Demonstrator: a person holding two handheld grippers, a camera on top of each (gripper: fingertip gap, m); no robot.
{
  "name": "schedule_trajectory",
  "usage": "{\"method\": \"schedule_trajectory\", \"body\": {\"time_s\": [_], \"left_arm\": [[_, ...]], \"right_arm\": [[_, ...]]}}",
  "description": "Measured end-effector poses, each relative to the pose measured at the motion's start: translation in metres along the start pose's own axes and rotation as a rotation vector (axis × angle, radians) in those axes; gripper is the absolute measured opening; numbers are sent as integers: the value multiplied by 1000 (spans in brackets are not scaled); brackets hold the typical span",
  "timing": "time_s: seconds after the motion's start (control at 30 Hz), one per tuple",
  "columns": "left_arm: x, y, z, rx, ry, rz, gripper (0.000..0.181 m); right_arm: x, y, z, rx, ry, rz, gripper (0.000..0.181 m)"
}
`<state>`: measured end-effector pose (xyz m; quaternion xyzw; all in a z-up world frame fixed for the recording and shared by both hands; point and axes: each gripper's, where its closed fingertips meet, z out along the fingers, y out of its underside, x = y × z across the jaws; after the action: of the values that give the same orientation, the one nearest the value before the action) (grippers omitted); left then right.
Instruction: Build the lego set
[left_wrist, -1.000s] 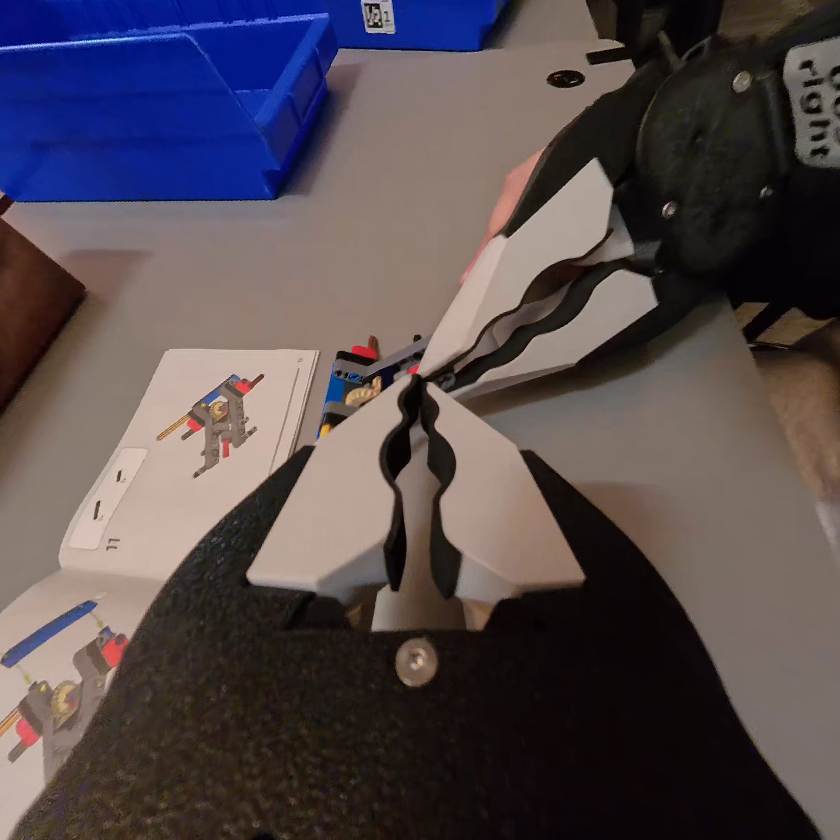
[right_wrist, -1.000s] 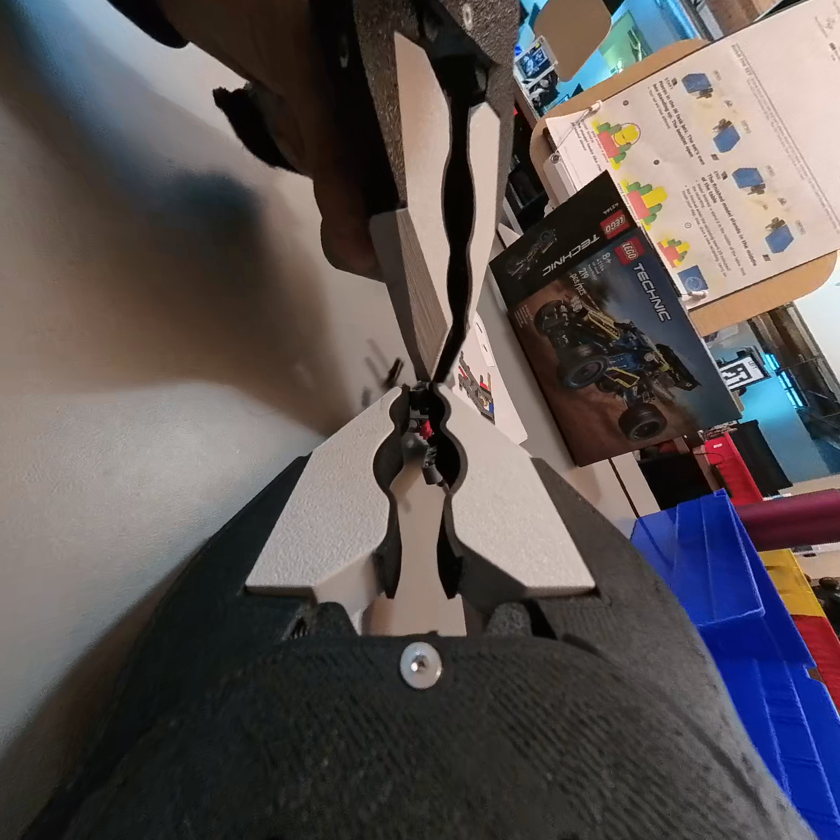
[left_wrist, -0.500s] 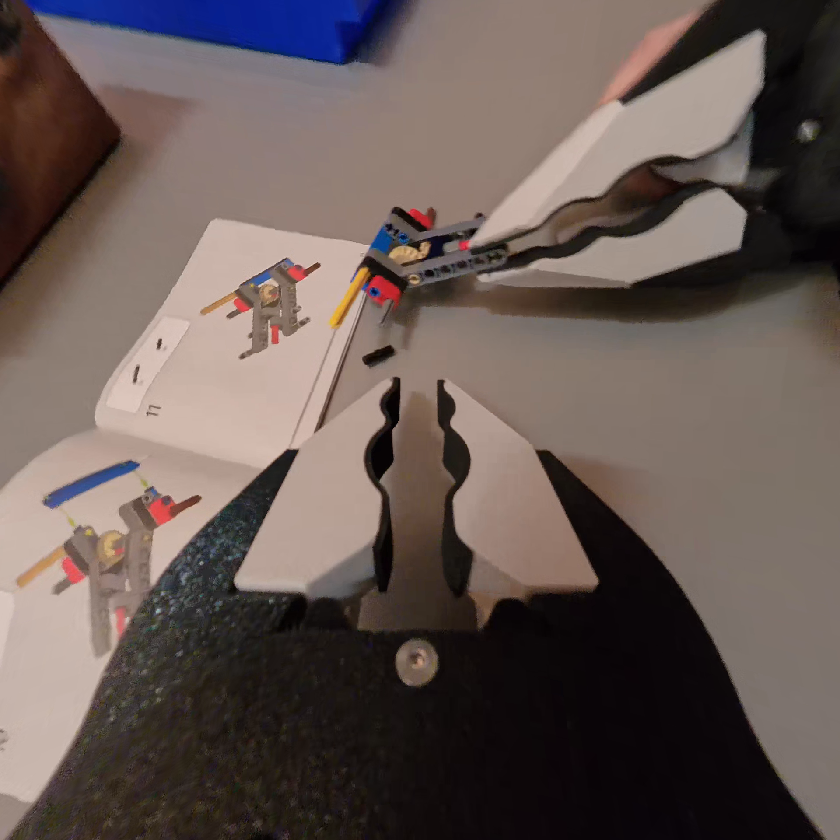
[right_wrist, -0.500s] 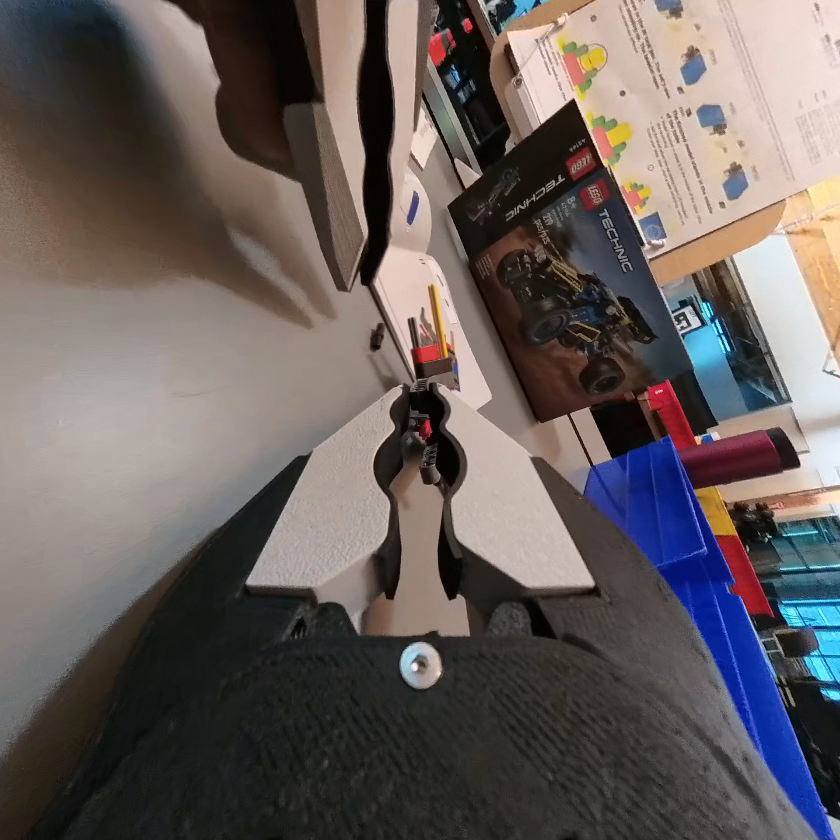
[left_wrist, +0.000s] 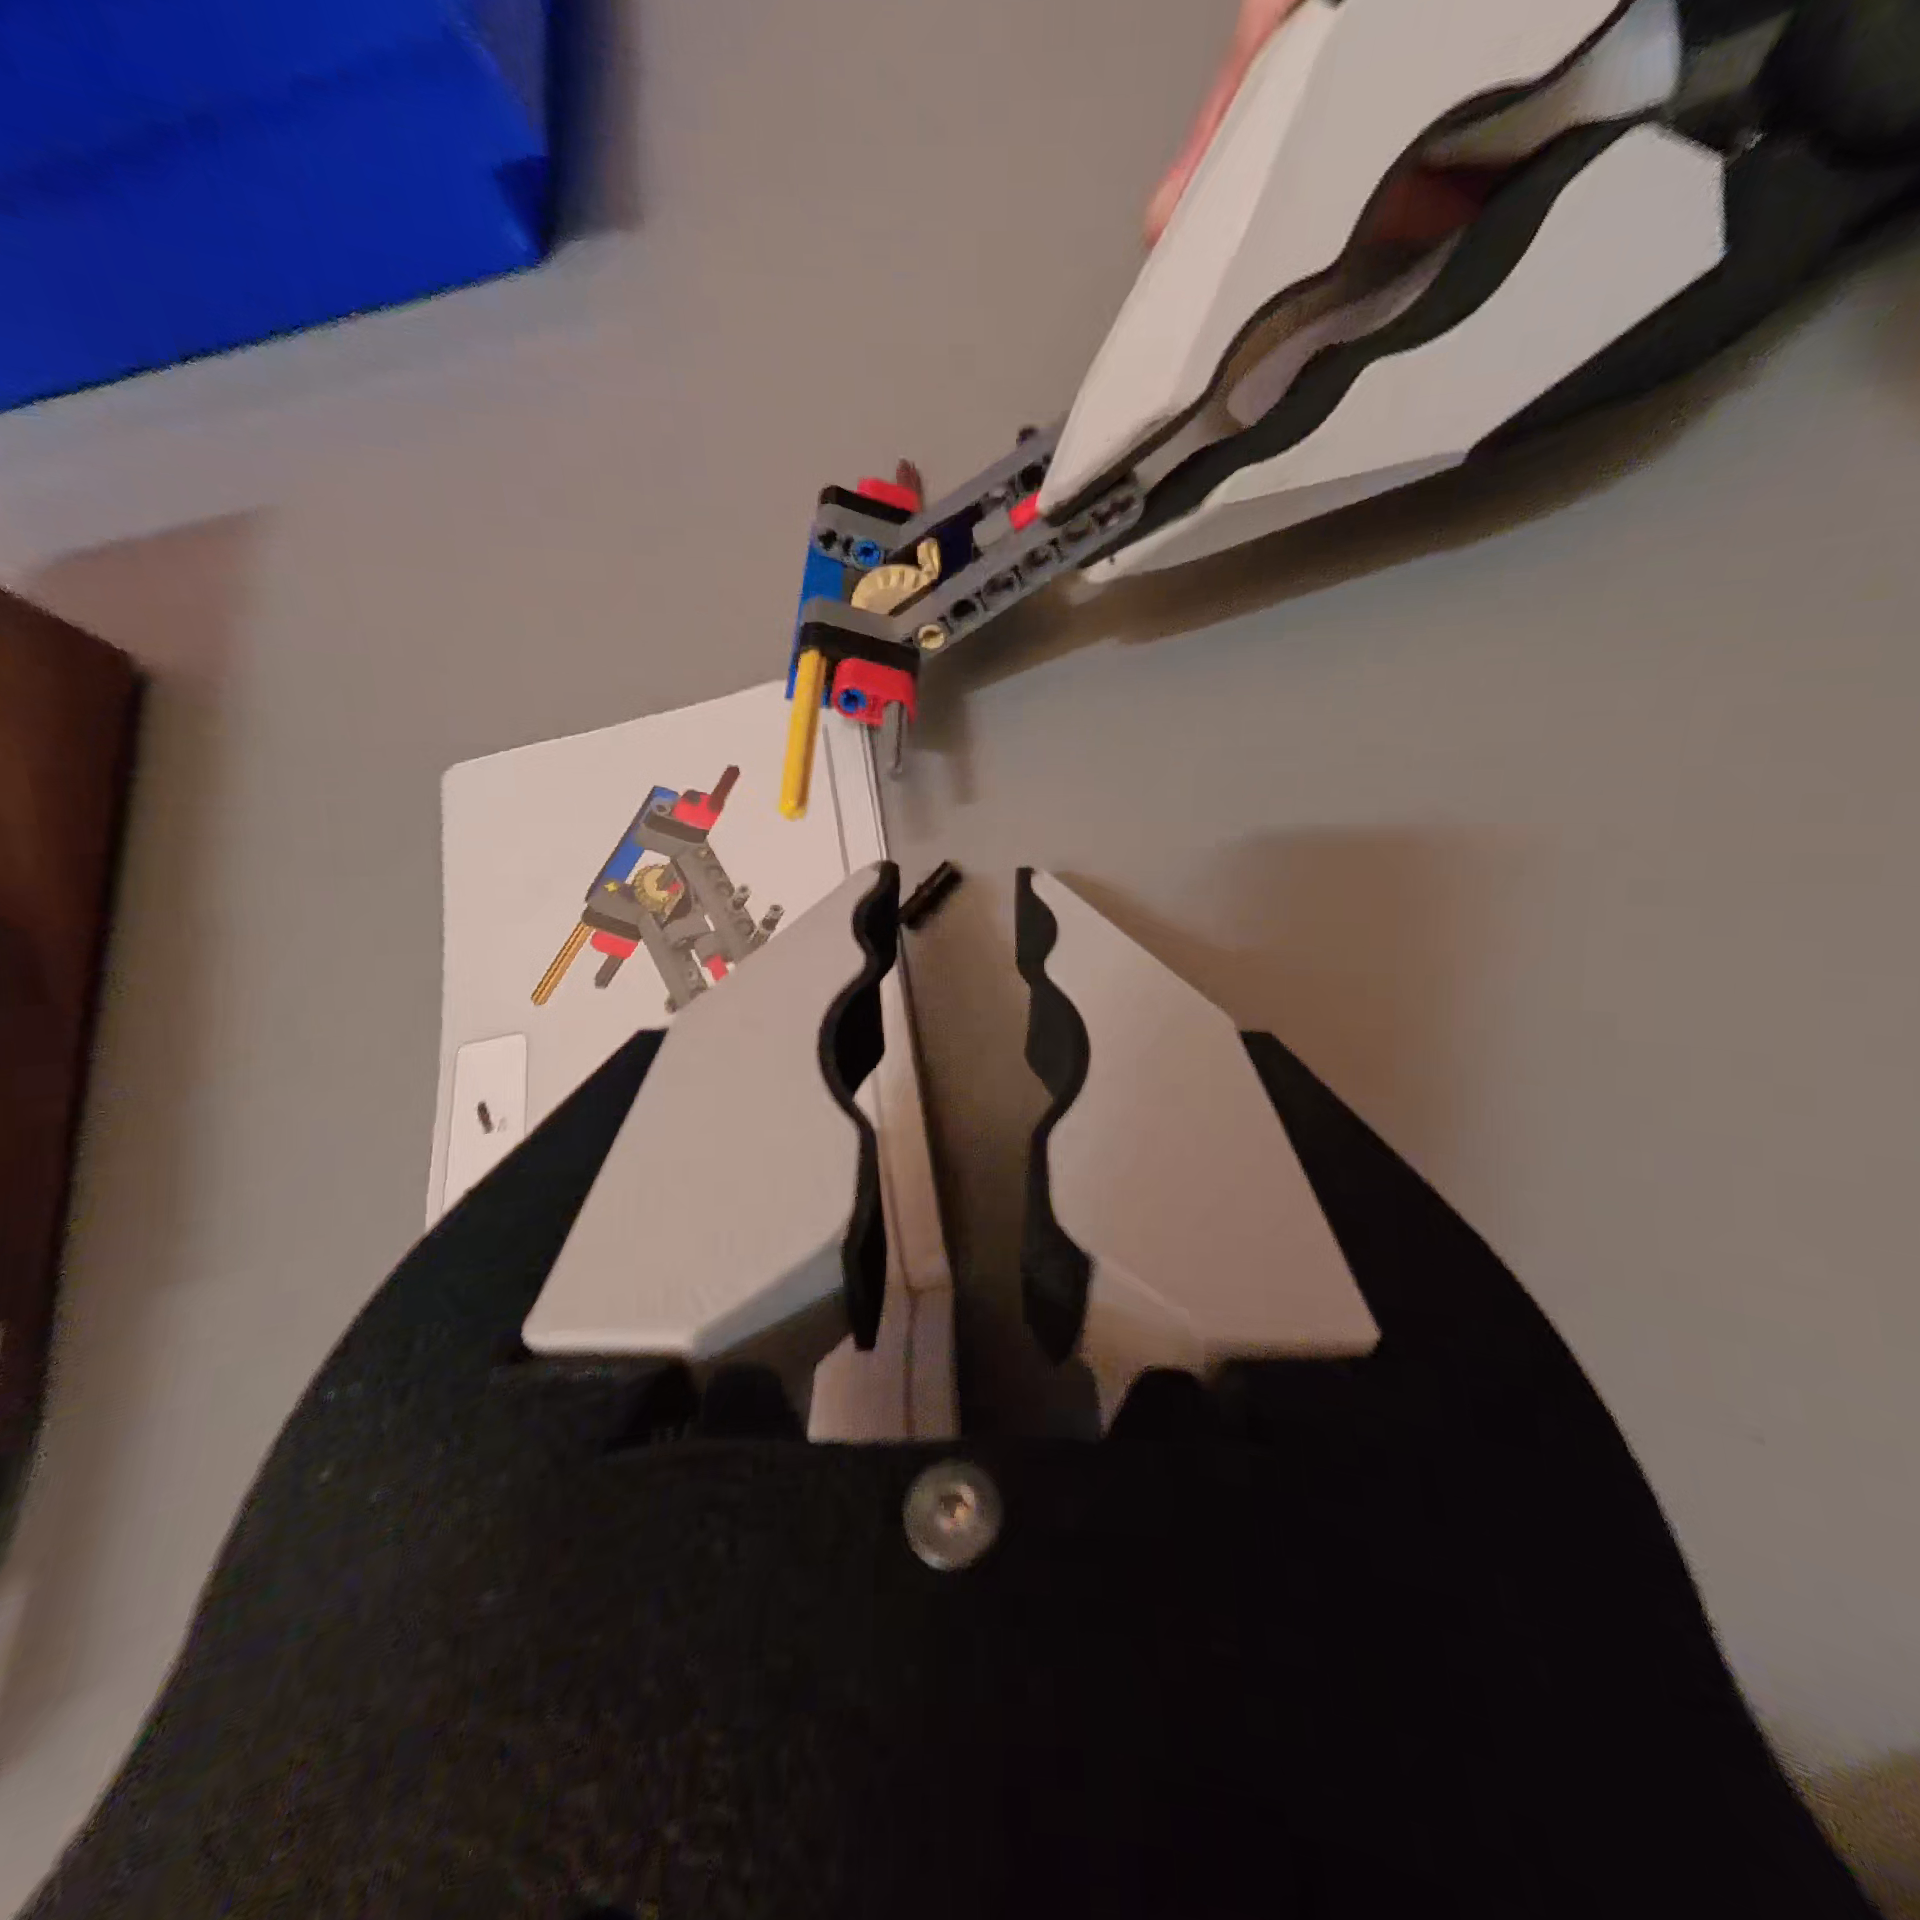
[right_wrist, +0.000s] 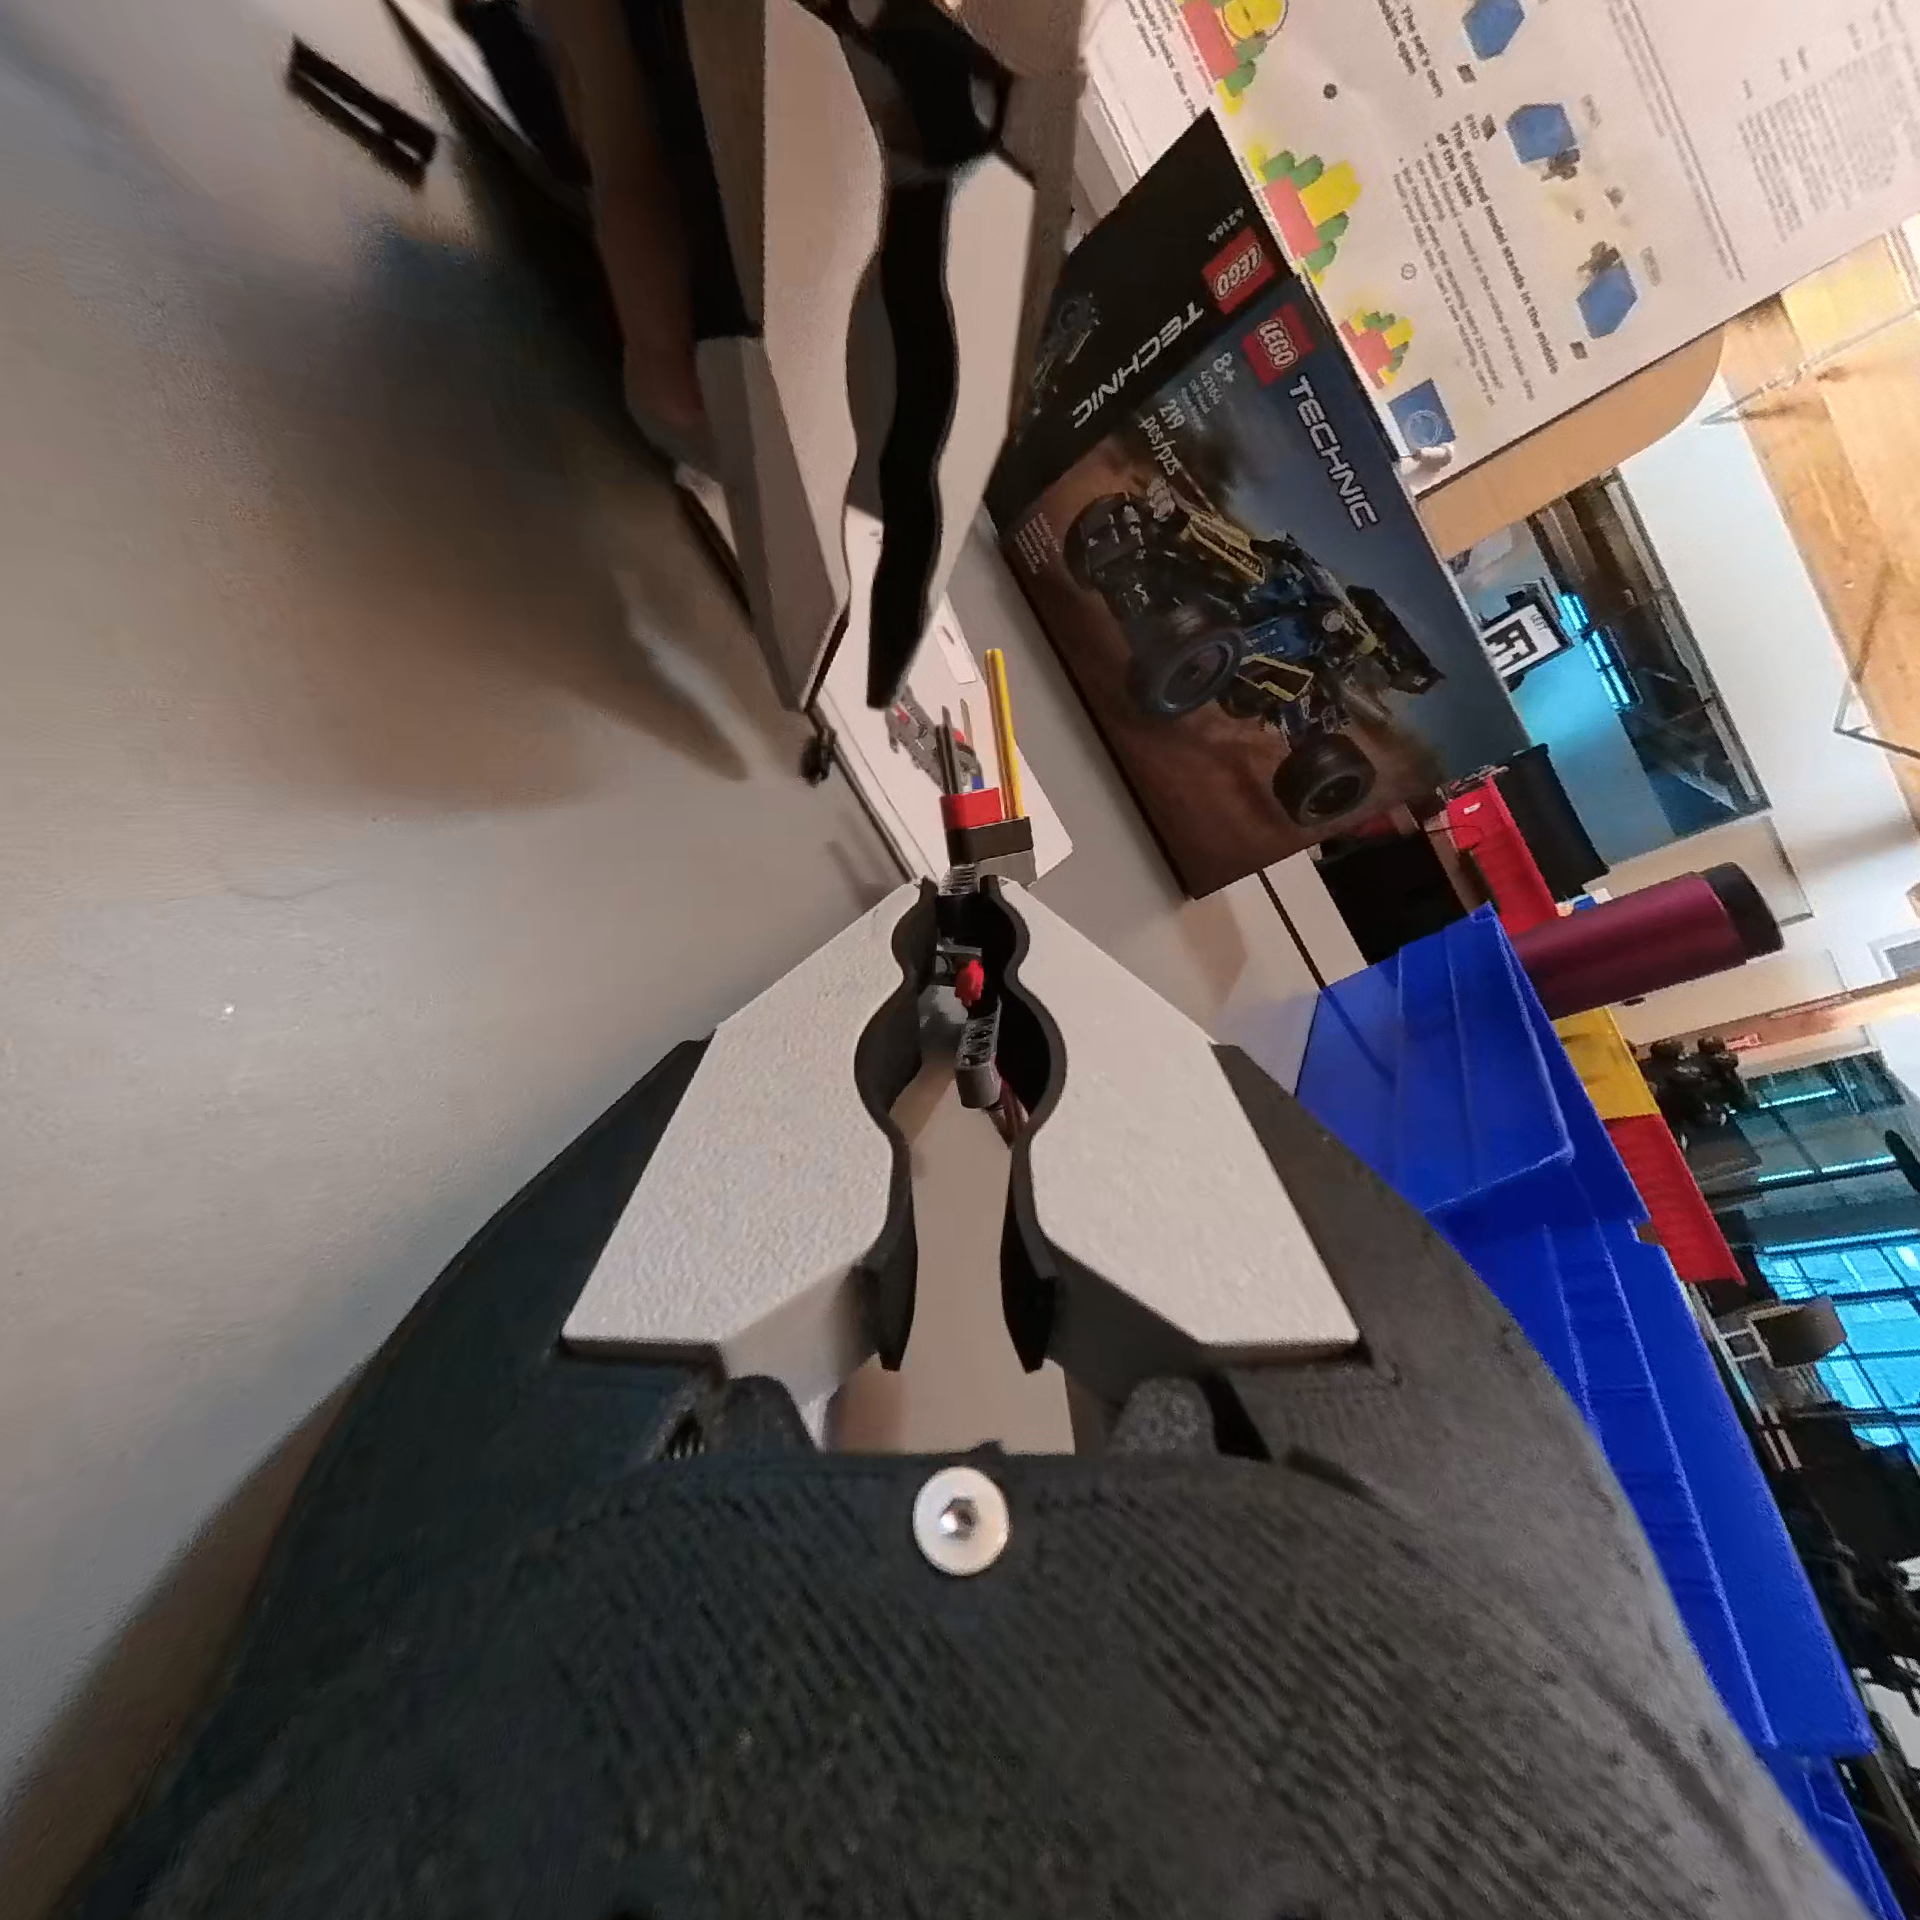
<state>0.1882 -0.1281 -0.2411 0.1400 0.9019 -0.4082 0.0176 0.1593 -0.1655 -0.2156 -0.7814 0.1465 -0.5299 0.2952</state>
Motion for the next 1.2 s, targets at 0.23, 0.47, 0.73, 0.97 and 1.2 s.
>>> {"method": "schedule_trajectory", "body": {"time_s": [0.23, 0.47, 0.73, 0.97, 1.2], "left_arm": [[0, 14, 12, -83, 109, -38, 3], [18, 10, 0, -53, 5, -98, 3], [55, -45, -31, 98, -287, 263, 3], [67, -69, -42, 155, -391, 438, 3], [73, -78, -45, 146, -425, 532, 2]], "right_arm": [[-15, 5, 5, -38, -62, -81, 8], [-26, 2, 2, -10, -97, -152, 15], [-10, -50, -41, 198, -411, 375, 37], [-7, -65, -48, 338, -639, 878, 11], [-8, -76, -53, 398, -757, 1049, 10]]}}
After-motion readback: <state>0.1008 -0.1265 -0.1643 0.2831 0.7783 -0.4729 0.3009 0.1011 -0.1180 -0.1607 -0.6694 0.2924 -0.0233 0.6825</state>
